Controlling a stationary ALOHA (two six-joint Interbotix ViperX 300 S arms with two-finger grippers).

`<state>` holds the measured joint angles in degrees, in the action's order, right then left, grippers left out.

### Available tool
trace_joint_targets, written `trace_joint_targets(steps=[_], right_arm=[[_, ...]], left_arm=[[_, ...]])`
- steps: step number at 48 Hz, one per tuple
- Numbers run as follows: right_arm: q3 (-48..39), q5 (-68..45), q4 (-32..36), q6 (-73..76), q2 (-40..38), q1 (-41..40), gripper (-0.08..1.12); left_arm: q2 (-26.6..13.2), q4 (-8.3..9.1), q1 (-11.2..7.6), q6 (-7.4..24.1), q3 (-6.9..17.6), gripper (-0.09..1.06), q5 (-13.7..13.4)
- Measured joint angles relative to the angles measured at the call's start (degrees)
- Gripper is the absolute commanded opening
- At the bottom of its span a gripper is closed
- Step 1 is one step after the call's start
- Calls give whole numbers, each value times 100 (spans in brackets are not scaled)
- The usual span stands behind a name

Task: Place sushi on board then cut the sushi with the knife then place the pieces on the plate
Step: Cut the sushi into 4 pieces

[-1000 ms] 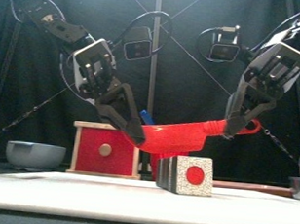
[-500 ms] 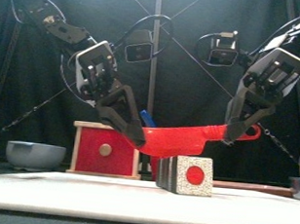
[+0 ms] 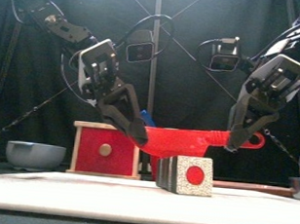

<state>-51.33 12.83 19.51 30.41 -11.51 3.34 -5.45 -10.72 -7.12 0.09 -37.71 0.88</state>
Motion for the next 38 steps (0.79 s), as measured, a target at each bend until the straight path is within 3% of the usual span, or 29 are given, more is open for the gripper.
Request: trace_joint_targets(steps=[38], right_arm=[[18, -9, -9, 0, 246, 0, 32]], left_arm=[[-167, -53, -9, -9, 18, 42, -18]])
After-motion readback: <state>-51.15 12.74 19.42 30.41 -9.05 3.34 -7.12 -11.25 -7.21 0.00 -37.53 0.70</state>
